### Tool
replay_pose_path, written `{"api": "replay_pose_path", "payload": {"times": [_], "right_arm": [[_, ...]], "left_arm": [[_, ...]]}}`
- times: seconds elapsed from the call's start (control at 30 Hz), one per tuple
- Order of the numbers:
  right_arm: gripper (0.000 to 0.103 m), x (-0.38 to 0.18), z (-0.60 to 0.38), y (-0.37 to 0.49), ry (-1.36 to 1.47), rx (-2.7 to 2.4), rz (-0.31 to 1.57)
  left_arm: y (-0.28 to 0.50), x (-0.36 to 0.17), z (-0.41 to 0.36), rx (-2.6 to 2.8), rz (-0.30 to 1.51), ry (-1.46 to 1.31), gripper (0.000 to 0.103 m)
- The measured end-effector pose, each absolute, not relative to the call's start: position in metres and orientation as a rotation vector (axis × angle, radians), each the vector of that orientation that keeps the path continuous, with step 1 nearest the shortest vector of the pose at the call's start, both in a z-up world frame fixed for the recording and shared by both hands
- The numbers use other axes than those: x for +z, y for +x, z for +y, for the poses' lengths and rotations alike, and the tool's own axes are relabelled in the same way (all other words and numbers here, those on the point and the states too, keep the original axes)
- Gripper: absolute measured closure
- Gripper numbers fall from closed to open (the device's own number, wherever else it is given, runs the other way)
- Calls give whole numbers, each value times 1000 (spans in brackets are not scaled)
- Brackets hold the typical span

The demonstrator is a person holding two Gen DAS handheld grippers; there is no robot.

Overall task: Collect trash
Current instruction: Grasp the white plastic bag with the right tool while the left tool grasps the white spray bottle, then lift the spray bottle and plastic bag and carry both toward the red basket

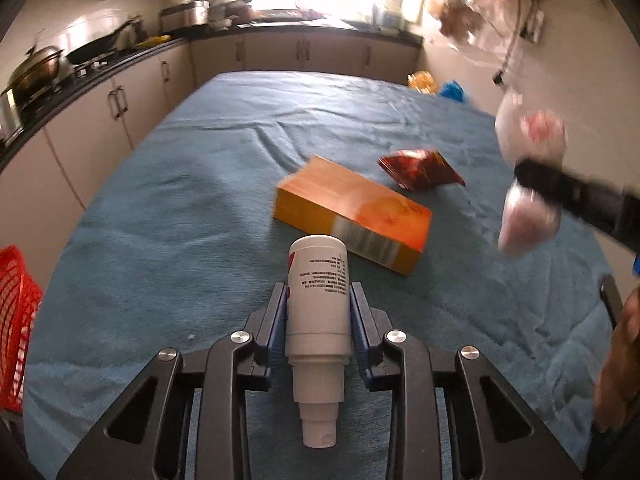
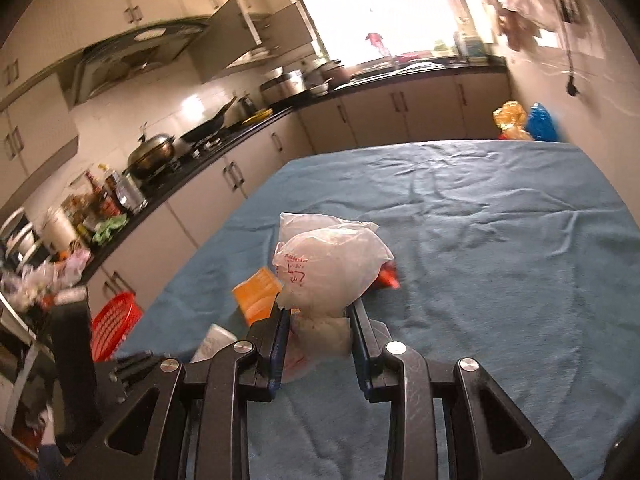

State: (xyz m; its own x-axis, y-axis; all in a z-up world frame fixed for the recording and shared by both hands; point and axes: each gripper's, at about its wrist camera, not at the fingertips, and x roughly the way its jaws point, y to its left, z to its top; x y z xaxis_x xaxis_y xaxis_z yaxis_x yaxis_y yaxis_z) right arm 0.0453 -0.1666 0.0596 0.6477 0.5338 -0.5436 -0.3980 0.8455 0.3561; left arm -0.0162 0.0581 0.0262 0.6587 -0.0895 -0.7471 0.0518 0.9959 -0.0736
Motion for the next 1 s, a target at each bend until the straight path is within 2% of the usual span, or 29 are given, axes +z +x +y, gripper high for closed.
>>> {"api": "replay_pose_path", "payload": {"times": [0.23,1.0], "right_arm": [[72,55,-146,34,132,589,672],[72,51,-126,24,33,636,645]], "left_arm": [[-28,36,66,-14,772,-83,74],[-33,37,67,15,743,-79,74]]}}
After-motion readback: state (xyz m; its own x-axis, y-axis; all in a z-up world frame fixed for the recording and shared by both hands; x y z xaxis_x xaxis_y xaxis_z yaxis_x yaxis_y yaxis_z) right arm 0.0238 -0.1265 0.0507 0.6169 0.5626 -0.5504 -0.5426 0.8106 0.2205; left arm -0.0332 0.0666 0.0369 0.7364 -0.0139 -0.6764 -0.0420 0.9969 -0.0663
